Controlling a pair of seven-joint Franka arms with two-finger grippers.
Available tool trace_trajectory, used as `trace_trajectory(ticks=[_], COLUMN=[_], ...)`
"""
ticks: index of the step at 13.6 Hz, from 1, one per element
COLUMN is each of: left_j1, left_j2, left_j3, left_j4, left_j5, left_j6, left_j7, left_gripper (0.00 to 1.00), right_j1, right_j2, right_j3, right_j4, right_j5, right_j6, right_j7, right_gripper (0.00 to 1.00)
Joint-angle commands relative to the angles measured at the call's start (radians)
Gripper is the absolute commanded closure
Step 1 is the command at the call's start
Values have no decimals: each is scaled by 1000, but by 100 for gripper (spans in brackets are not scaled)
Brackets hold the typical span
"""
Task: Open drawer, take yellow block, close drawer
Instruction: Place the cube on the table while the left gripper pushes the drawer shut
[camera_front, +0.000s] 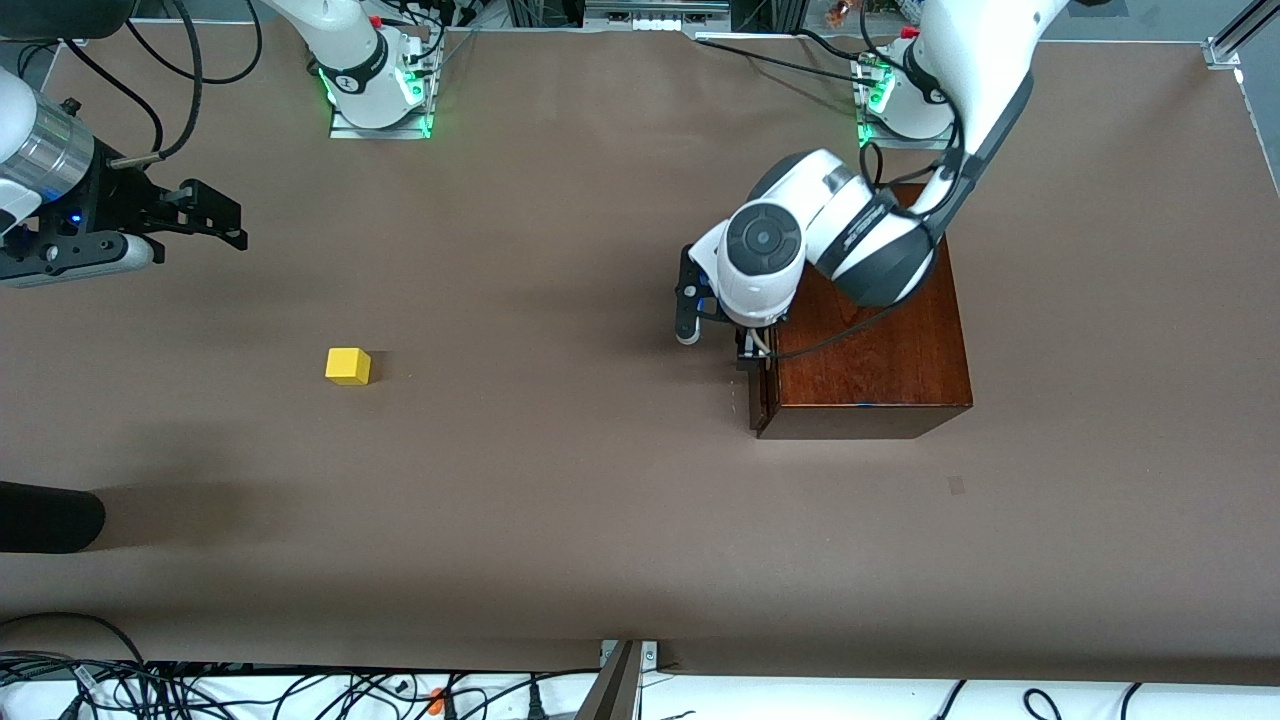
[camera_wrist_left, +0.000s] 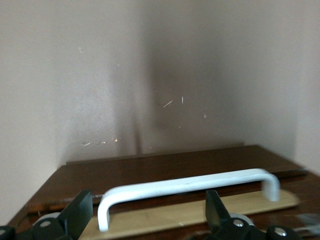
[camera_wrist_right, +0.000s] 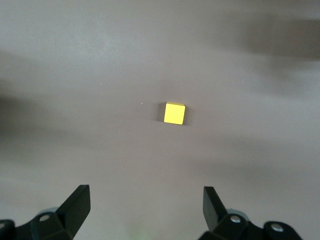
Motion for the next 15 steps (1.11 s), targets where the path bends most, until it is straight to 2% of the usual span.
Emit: trace_trajectory(ticks=[1, 3, 6, 9, 11, 12, 15], left_j1=[95, 184, 253, 368, 399, 414, 407], left_j2=[-143, -193, -219, -284, -308, -315, -394], left_j3=[4, 2, 13, 13, 14, 25, 111], left_j4=[-14, 21, 87, 90, 125, 157, 106], left_j5=[-144, -157, -142, -141, -140, -143, -152], left_j6=[-172, -275, -412, -421, -432, -449, -440], left_j7=[-144, -262, -388, -401, -453, -524, -788], left_gripper=[0, 0, 0, 0, 0, 0, 0], right_j1=[-10, -6, -6, -14, -14, -16, -17], right_j2=[37, 36, 34, 37, 37, 37, 37], right_j3=[0, 1, 1, -2, -2, -2, -2], right_j4=[64, 64, 67, 67, 67, 67, 67], right_j5=[3, -4, -15, -11, -14, -12, -12], right_j6=[-29, -32, -32, -23, -20, -20, -18], right_j7=[-2, 2, -1, -5, -4, -5, -4], right_gripper=[0, 0, 0, 0, 0, 0, 0])
